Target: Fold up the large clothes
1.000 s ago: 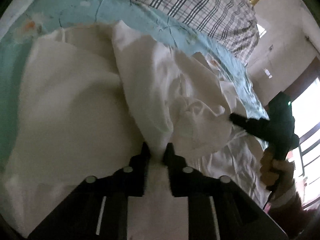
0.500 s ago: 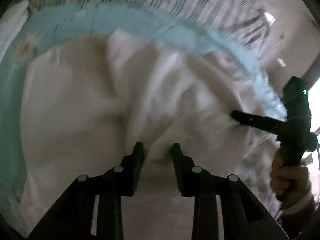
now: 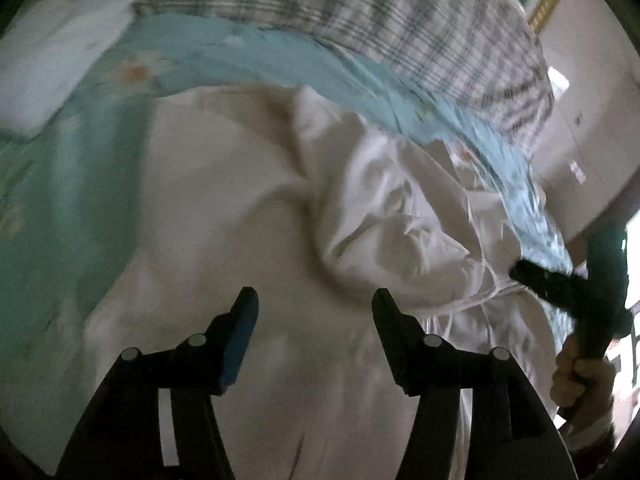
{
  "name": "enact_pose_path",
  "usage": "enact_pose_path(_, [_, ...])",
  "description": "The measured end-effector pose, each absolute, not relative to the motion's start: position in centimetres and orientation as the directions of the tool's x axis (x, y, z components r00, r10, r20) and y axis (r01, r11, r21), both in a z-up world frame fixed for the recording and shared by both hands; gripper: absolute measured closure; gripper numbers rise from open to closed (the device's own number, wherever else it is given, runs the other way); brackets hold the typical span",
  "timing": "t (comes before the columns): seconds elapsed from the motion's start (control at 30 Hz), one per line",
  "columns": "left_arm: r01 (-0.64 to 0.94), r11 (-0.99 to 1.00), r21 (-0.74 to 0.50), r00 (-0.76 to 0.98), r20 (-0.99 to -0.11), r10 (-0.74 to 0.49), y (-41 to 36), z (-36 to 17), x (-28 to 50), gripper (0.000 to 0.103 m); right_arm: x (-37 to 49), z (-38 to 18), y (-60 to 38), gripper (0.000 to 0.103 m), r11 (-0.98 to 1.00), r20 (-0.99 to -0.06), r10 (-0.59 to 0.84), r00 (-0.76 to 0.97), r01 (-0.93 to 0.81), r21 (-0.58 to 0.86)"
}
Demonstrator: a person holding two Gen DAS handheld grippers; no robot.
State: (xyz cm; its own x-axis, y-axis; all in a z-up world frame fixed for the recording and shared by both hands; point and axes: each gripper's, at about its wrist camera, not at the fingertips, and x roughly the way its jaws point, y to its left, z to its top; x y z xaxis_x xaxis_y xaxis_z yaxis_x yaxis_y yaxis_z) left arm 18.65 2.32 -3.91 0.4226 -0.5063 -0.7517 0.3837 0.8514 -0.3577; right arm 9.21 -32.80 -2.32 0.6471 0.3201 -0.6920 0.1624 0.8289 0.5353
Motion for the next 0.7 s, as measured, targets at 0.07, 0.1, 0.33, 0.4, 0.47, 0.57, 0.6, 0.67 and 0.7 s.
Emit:
enact_pose_path(0.07, [0.346, 0.863, -0.367, 0.449, -0.743, -0.496, 5.2, -3.3, 17.2, 0.041, 7.2, -2.0, -33.0, 0.063, 0.826, -0.687, 0.316, 0.654, 0.167, 0.539])
enact_pose_path(0.1, [0.321, 0.876, -0.36, 0.469, -0.743, -0.478, 6.8, -3.1, 16.3, 0.039, 5.9, -2.0, -33.3, 0.063, 0.821, -0.683, 0.315, 0.659, 0.172, 0.544])
enact_pose_path(0.33, [0.209, 0.913, -0.351, 0.498, -0.765, -0.408, 16.8, -3.9, 12.0, 0.027, -2.0, -1.8, -36.5, 0.05, 0.819, -0.673, 0.233, 0.702, 0.231, 0.524])
enact_pose_path(0.4, [0.211, 0.891, -0.402, 0.458, -0.765, -0.453, 18.2, -4.9, 11.0, 0.027, -4.4, -2.1, -38.3, 0.05, 0.806, -0.669, 0.181, 0.72, 0.281, 0.521])
enact_pose_path(0.47, [0.218, 0.863, -0.455, 0.4, -0.765, -0.504, 18.7, -6.2, 10.0, 0.027, -6.2, -2.9, -40.1, 0.05, 0.773, -0.674, 0.172, 0.718, 0.325, 0.544])
enact_pose_path(0.57, [0.257, 0.828, -0.499, 0.33, -0.759, -0.561, 18.3, -7.7, 7.7, 0.027, -8.6, -4.6, -41.1, 0.05, 0.731, -0.684, 0.223, 0.694, 0.345, 0.588])
enact_pose_path(0.6, [0.277, 0.816, -0.507, 0.316, -0.754, -0.576, 17.9, -7.8, 6.8, 0.027, -9.2, -5.1, -40.9, 0.05, 0.729, -0.685, 0.248, 0.685, 0.334, 0.598])
enact_pose_path(0.67, [0.317, 0.805, -0.502, 0.304, -0.75, -0.588, 17.5, -7.8, 4.9, 0.027, -10.8, -5.7, -39.6, 0.05, 0.726, -0.663, 0.324, 0.675, 0.272, 0.632])
enact_pose_path(0.7, [0.342, 0.8, -0.493, 0.303, -0.748, -0.59, 17.3, -7.7, 4.0, 0.027, -11.3, -5.8, -39.0, 0.05, 0.718, -0.642, 0.365, 0.674, 0.235, 0.655])
